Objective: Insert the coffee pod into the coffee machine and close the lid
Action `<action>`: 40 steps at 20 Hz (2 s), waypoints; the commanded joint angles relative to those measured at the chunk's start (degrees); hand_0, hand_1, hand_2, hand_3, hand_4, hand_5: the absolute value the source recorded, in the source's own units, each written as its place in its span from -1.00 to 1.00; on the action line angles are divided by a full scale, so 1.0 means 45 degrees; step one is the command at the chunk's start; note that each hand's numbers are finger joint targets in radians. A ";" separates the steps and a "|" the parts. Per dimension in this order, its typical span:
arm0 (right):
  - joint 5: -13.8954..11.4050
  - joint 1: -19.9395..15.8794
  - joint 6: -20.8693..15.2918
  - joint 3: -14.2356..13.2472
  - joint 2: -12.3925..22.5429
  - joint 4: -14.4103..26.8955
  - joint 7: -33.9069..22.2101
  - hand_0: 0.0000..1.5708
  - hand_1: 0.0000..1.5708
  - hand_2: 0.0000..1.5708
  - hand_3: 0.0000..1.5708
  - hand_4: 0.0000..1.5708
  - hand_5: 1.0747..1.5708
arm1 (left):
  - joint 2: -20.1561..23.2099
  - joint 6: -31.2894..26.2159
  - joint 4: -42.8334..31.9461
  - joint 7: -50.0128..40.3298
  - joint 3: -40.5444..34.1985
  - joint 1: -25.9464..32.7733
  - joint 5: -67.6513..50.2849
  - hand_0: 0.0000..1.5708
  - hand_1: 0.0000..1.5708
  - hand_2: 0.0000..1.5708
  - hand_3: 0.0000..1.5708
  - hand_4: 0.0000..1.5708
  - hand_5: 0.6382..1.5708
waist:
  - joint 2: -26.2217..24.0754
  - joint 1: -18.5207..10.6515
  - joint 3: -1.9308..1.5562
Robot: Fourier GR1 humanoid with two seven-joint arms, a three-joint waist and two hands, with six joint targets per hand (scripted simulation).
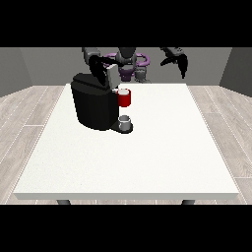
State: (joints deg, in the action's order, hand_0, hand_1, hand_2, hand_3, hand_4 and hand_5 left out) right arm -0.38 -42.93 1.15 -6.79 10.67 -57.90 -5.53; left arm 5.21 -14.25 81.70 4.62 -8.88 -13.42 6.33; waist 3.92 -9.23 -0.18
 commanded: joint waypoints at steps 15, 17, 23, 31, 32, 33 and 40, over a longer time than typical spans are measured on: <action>-0.1709 -0.2456 -0.0748 0.1267 -0.0054 -0.0819 -0.1079 -1.00 -1.00 -1.00 -1.00 -0.74 1.00 | -0.0075 -0.0411 -0.0067 0.0644 0.0695 -0.0511 0.0054 -1.00 -1.00 -1.00 -1.00 -0.44 1.00 | 0.0866 -0.2077 0.0045; -0.1830 -0.2734 -0.0568 0.1308 0.0269 -0.1121 -0.1271 -1.00 -1.00 -1.00 -1.00 -0.62 1.00 | -0.0063 -0.0264 -0.0251 0.0480 0.0512 -0.1031 -0.0025 -1.00 -1.00 -1.00 -1.00 -0.49 1.00 | 0.1189 -0.1909 0.0044; -0.1607 -0.3314 -0.0608 0.0940 0.0498 -0.1791 -0.2375 -1.00 -1.00 -1.00 -1.00 -0.84 1.00 | -0.0074 -0.0525 -0.0170 0.0317 0.0713 -0.1619 -0.0129 -1.00 -1.00 -1.00 -1.00 -0.45 1.00 | 0.1499 -0.2754 0.0037; -0.2281 -0.3836 -0.1065 0.0862 0.1467 -0.2881 -0.3302 -1.00 -1.00 -1.00 -1.00 -1.00 1.00 | -0.0196 -0.0795 0.0030 0.0498 0.1159 -0.2419 -0.0084 -1.00 -1.00 -1.00 -1.00 -0.52 1.00 | 0.2819 -0.4217 0.0024; -0.2235 -0.3975 -0.0840 0.0992 0.1427 -0.2858 -0.3375 -1.00 -1.00 -1.00 -1.00 -1.00 1.00 | -0.0169 -0.0974 -0.0060 0.0458 0.1043 -0.2331 -0.0332 -1.00 -1.00 -1.00 -1.00 -0.54 1.00 | 0.2630 -0.4240 0.0039; -0.2173 -0.4677 -0.0862 0.0892 0.1431 -0.2752 -0.3445 -1.00 -1.00 -1.00 -1.00 -1.00 1.00 | -0.0174 -0.0904 -0.0166 0.0698 0.1084 -0.2656 -0.0221 -1.00 -1.00 -1.00 -1.00 -0.55 1.00 | 0.3005 -0.4233 0.0048; -0.2512 -0.5476 -0.1146 0.0764 0.1180 -0.1153 -0.1742 -1.00 -1.00 -1.00 -1.00 -1.00 1.00 | 0.0294 -0.1213 0.0273 0.0075 0.0609 -0.3296 -0.0828 -1.00 -1.00 -1.00 -1.00 -0.58 1.00 | 0.3700 -0.4391 0.0042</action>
State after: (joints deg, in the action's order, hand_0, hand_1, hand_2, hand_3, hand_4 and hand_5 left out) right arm -11.24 -65.18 -3.41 -2.90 16.48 -66.11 -17.75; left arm 5.56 -19.33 81.77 6.40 -5.23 -26.13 3.66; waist 18.72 -28.32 -0.11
